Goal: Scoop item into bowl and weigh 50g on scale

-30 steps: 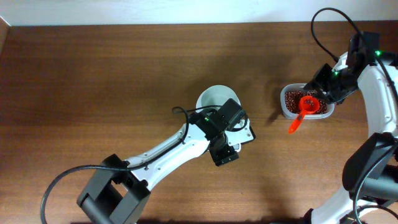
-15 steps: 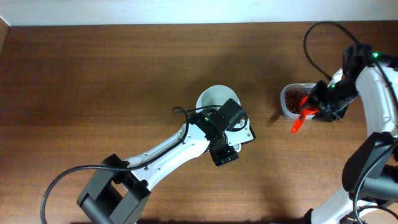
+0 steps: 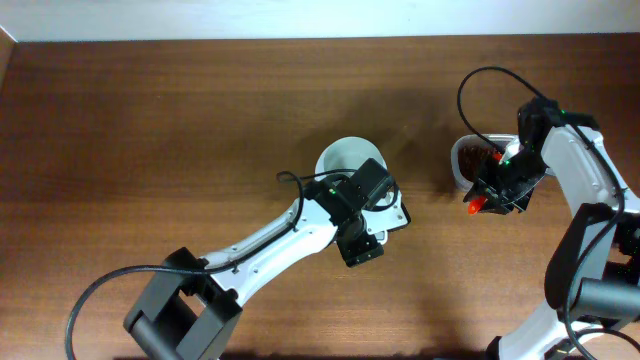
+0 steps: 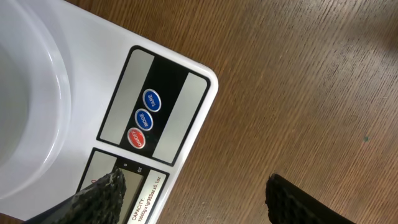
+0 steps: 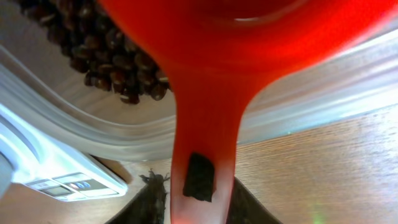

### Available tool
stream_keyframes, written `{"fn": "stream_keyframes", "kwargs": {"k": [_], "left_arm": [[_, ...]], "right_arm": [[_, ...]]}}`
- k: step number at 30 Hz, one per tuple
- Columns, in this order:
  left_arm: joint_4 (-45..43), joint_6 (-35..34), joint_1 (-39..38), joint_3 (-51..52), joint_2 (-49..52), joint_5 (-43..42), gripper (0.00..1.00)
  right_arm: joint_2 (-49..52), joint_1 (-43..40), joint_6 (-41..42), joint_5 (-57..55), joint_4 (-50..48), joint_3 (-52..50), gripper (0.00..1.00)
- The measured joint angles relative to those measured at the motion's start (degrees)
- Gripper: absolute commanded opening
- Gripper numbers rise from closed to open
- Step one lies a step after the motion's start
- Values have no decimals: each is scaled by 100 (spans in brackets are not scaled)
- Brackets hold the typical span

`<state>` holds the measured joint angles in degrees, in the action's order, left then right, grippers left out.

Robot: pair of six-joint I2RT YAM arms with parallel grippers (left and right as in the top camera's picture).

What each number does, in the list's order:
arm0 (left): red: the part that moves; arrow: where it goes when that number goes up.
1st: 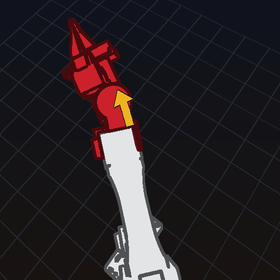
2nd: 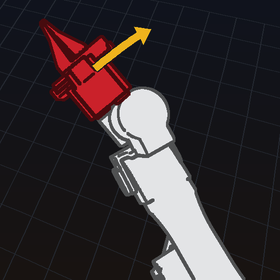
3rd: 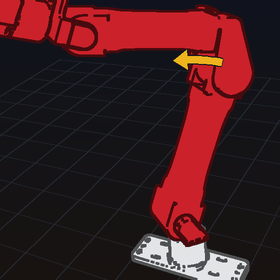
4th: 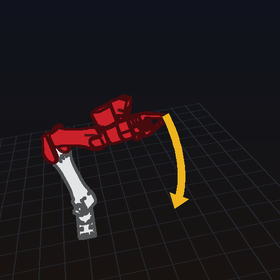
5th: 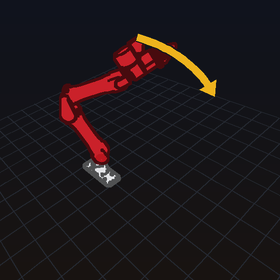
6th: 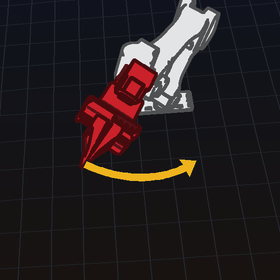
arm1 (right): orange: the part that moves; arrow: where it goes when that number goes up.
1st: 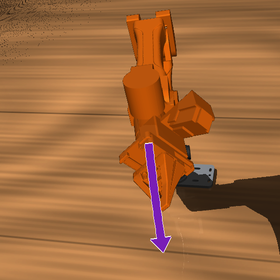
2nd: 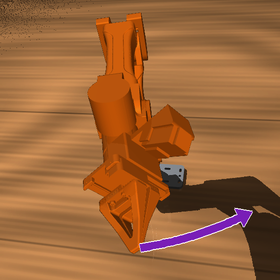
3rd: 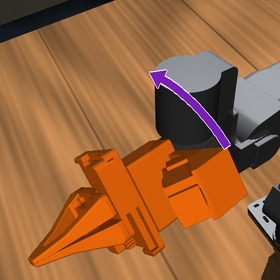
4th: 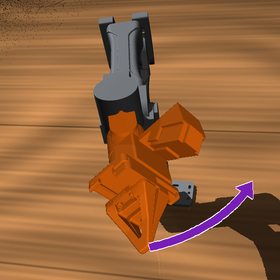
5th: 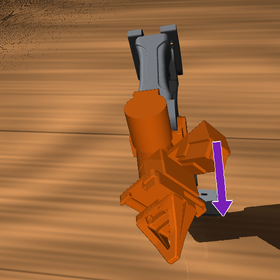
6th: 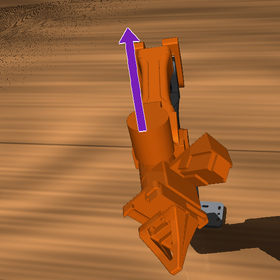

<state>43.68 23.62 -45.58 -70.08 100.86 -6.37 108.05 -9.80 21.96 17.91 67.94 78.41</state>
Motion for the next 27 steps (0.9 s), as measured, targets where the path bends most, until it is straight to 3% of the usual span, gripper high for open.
{"fn": "stream_keyframes", "kwargs": {"k": [5,8,13,16,21,23,27], "left_arm": [[0,0,0,0,0,0,75],[0,0,0,0,0,0,75],[0,0,0,0,0,0,75],[0,0,0,0,0,0,75],[0,0,0,0,0,0,75],[0,0,0,0,0,0,75],[0,0,0,0,0,0,75]], "right_arm": [[0,0,-15,-109,184,0,23],[0,0,-96,-201,345,24,17],[0,0,-450,-273,702,378,18],[0,0,-719,-374,763,476,25],[0,0,-894,-1051,876,481,24],[0,0,-911,-1316,881,481,18],[0,0,-968,-1447,894,485,22]]}}
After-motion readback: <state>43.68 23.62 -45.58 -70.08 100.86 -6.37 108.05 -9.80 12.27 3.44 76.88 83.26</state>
